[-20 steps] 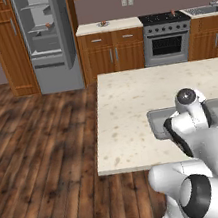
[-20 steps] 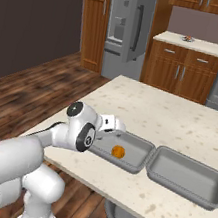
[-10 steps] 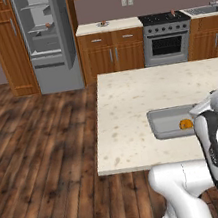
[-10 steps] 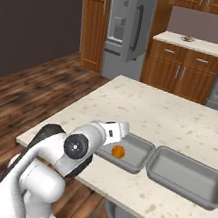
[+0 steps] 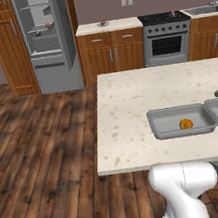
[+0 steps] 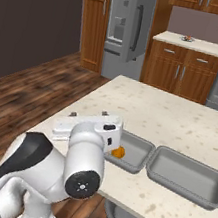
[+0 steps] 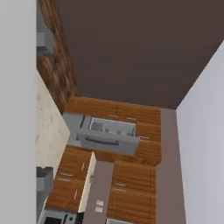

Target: Place the cold items (orange and onion) from the fridge in one tupperware on the dining counter. Place the warm items (kebab skewer and hot dog) in the stove area in another tupperware.

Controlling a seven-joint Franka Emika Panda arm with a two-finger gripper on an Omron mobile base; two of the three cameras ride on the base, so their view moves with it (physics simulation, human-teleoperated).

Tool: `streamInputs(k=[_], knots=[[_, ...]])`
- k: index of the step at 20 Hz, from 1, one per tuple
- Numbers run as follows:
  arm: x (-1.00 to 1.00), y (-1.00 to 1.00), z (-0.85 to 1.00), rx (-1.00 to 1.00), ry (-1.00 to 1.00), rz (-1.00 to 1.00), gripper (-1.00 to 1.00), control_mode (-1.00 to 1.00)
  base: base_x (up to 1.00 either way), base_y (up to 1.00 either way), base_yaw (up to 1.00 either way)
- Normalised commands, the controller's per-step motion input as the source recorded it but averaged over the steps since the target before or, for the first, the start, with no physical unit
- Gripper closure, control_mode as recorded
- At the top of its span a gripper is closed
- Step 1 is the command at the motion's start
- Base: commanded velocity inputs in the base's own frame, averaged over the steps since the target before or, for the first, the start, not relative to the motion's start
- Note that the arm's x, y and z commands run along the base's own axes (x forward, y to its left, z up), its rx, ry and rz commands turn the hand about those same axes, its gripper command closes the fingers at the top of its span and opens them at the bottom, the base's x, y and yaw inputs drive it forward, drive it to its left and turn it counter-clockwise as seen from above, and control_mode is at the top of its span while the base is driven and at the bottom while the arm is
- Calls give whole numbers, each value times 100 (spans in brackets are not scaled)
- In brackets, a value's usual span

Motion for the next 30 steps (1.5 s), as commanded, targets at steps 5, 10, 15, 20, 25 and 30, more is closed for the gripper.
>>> streamInputs(k=[5,10,15,20,25,30], knots=[[-85,100,-66,8,-5,-9,-100,-100,0,0,0],[-84,99,-100,25,-20,-48,-100,-100,0,0,0],[-25,93,-100,6,-1,-66,-100,-100,0,0,0],[47,94,-72,-2,28,-51,-100,-100,0,0,0],[85,23,-19,9,49,-47,-100,-100,0,0,0],[37,-24,-57,14,53,-57,-100,-100,0,0,0]])
